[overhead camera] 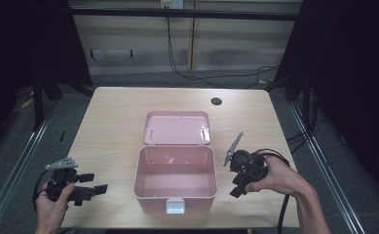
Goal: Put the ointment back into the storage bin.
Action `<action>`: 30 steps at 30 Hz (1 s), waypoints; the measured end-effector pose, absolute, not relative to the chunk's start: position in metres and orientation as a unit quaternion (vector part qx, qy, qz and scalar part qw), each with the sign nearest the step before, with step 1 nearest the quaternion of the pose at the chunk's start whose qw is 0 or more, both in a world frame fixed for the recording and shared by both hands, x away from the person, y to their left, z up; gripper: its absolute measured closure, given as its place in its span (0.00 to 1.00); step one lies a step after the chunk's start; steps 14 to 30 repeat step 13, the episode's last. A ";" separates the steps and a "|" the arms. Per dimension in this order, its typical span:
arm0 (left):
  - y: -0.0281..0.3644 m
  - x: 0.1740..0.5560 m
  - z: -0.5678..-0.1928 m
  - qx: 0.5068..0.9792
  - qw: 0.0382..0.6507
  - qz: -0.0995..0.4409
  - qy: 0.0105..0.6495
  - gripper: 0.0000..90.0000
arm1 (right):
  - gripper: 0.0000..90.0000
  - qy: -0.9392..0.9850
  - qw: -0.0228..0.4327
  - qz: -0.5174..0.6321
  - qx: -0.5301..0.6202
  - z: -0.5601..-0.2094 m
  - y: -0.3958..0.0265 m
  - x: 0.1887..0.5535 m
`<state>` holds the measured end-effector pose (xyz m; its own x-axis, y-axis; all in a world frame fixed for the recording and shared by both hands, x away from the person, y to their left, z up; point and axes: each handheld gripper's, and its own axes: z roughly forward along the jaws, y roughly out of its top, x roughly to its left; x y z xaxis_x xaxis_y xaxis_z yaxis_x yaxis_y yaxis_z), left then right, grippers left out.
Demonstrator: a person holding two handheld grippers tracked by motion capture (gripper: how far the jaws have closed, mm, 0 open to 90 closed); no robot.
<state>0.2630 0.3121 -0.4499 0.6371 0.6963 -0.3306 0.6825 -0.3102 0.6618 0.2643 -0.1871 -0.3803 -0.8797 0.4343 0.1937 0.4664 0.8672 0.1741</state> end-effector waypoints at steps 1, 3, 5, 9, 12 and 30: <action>0.312 0.263 -0.450 0.809 0.405 0.010 0.427 0.21 | 0.60 -0.962 0.073 -0.105 -0.241 -0.383 -0.189 0.264; 0.312 0.263 -0.450 0.809 0.404 0.009 0.426 0.21 | 0.60 -0.961 0.072 -0.110 -0.245 -0.389 -0.193 0.263; 0.312 0.263 -0.450 0.809 0.404 0.009 0.427 0.21 | 0.60 -0.959 0.072 -0.113 -0.250 -0.395 -0.197 0.262; 0.312 0.263 -0.450 0.809 0.404 0.009 0.428 0.21 | 0.60 -0.955 0.069 -0.113 -0.265 -0.408 -0.203 0.262; 0.312 0.263 -0.450 0.808 0.405 0.009 0.428 0.21 | 0.57 -0.950 0.063 -0.128 -0.277 -0.416 -0.209 0.262; 0.312 0.263 -0.450 0.809 0.404 0.009 0.427 0.21 | 0.55 -0.948 0.060 -0.135 -0.281 -0.418 -0.212 0.262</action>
